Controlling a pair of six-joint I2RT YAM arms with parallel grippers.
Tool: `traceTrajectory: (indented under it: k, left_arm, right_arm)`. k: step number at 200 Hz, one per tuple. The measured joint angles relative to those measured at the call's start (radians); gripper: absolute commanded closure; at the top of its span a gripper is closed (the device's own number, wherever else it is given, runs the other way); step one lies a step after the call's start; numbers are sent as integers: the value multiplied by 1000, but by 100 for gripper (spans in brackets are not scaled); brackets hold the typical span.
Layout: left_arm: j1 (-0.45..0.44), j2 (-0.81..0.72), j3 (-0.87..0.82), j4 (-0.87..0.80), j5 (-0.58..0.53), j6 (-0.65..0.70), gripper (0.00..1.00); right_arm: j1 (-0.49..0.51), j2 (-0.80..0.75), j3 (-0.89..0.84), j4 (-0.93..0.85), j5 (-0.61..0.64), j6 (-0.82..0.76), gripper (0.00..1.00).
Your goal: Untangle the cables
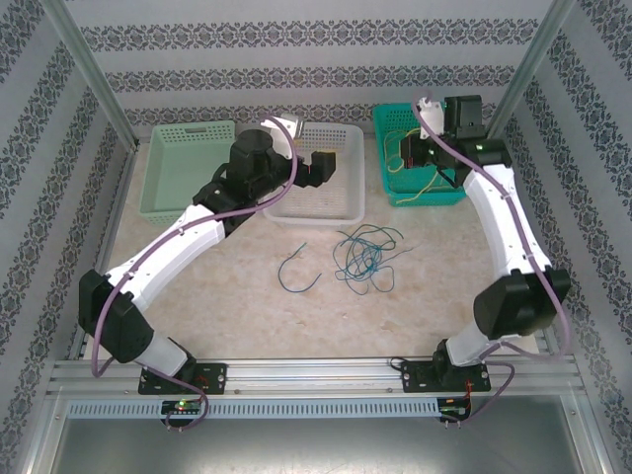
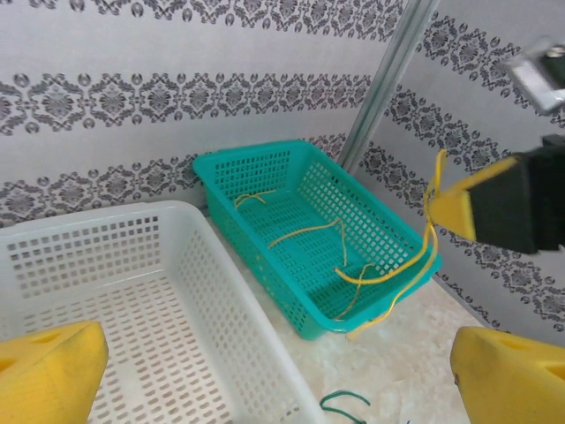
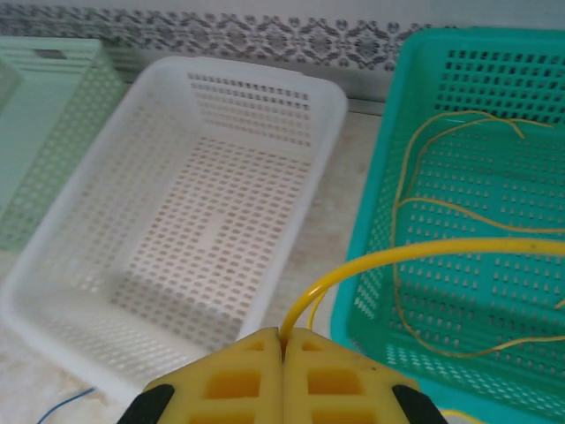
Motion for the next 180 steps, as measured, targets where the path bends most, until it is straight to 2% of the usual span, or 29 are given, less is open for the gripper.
traceTrajectory:
  k: [35, 81, 180]
  left_arm:
    - [1, -46, -62, -16, -39, 12, 0]
    - [9, -52, -93, -29, -58, 12, 0]
    - [32, -60, -130, -41, -69, 11, 0]
  right_arm:
    - [0, 78, 129, -30, 61, -23, 100]
    - [-19, 166, 295, 42, 135, -29, 100]
    - [-50, 348, 305, 96, 217, 18, 99]
